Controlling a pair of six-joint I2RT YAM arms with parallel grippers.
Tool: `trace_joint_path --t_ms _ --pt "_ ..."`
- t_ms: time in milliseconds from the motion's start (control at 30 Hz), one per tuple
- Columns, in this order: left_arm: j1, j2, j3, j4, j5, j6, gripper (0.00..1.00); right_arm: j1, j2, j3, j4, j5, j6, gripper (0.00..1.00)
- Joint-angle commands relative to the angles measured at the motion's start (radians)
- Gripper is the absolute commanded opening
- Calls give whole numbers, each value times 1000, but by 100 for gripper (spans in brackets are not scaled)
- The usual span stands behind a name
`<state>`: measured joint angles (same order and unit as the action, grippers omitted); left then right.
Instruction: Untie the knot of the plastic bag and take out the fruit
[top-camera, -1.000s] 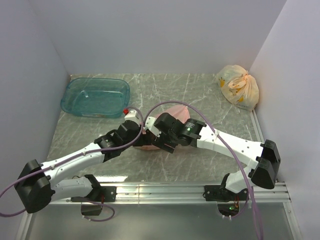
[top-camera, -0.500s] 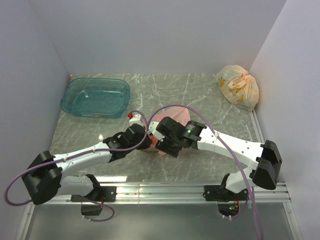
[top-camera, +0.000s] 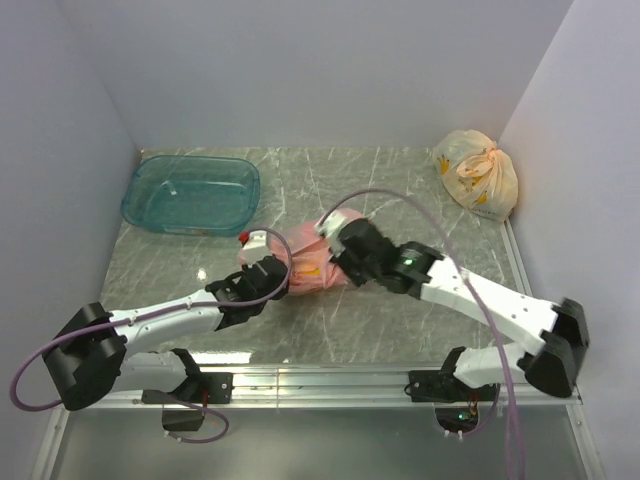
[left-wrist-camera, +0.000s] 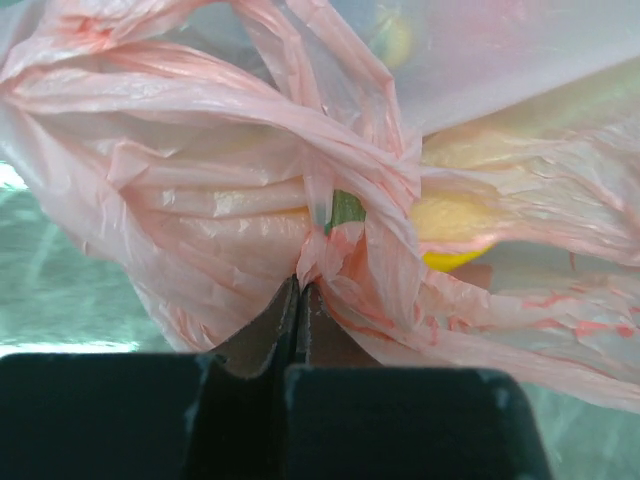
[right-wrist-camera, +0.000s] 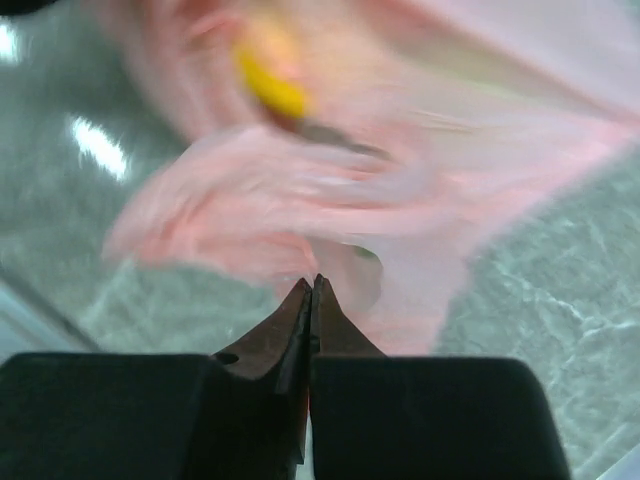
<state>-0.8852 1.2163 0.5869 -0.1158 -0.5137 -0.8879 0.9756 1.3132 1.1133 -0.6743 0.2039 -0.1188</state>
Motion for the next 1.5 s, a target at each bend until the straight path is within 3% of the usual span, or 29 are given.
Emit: trace_joint_path --t_ms 0,133,267,500,600,633,733,833,1000,1133,1233,1333,1467 --pt "5 -21 -13 34 -182 -23 1 -129 -152 -27 225 40 183 0" --pt "14 -38 2 94 -245 10 1 -280 -317 -124 399 -9 373 0" --pt "15 -135 -39 194 -261 64 1 -316 -419 -257 461 78 589 0" --pt "12 -405 -235 225 -60 -8 3 -319 -437 -388 510 17 608 0" --pt "6 -552 -251 122 23 -11 23 -316 -436 -461 591 -43 611 0" --pt "5 -593 -246 87 33 12 41 -314 -436 -475 628 -49 608 0" --pt "3 -756 -184 -19 37 108 78 -316 -431 -503 663 -58 587 0" --pt "3 -750 -78 -67 26 223 87 -313 -422 -503 673 -77 539 0" --pt "3 -474 149 -64 150 329 76 -311 -414 -491 671 -83 507 0" --pt "2 -151 316 -35 335 326 50 -305 -417 -478 673 -75 489 0" --pt "-8 -19 362 33 443 320 34 -304 -423 -472 667 -74 484 0" --pt "-18 57 382 57 494 323 24 -301 -434 -469 657 -69 484 0" --pt "-29 68 344 100 555 345 23 -302 -445 -461 648 -70 482 0"
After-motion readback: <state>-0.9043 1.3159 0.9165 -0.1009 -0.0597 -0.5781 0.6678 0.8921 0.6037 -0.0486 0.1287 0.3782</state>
